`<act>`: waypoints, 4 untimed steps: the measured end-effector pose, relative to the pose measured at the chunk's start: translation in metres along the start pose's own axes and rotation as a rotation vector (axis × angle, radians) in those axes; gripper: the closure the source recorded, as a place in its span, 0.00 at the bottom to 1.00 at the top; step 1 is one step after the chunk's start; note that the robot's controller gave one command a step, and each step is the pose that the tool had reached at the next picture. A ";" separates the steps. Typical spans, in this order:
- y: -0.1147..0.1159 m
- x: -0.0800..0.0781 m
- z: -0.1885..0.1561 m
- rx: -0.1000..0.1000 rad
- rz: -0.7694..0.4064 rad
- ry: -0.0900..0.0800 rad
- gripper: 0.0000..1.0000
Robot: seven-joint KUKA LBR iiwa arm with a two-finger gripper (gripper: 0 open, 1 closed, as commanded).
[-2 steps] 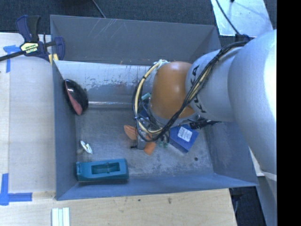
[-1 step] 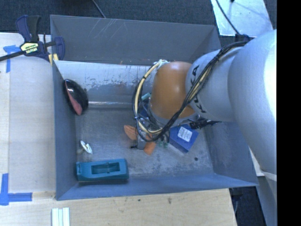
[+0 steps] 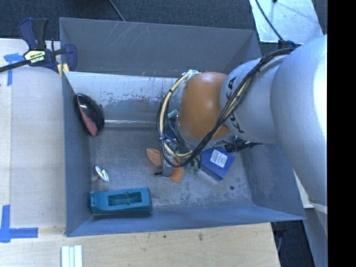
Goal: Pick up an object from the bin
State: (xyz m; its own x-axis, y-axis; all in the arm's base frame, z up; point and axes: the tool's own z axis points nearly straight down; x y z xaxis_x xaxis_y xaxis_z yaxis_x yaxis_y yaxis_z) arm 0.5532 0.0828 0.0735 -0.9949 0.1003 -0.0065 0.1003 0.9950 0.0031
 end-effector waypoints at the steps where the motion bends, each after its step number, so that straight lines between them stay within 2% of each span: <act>1: 0.000 0.000 -0.006 0.001 0.000 0.001 1.00; 3: 0.000 0.001 -0.023 0.002 -0.001 0.007 1.00; 4: 0.000 0.000 -0.037 0.002 -0.001 0.004 1.00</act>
Offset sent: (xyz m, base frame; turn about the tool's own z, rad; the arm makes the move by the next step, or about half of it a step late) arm 0.0001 0.0000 0.0325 0.0000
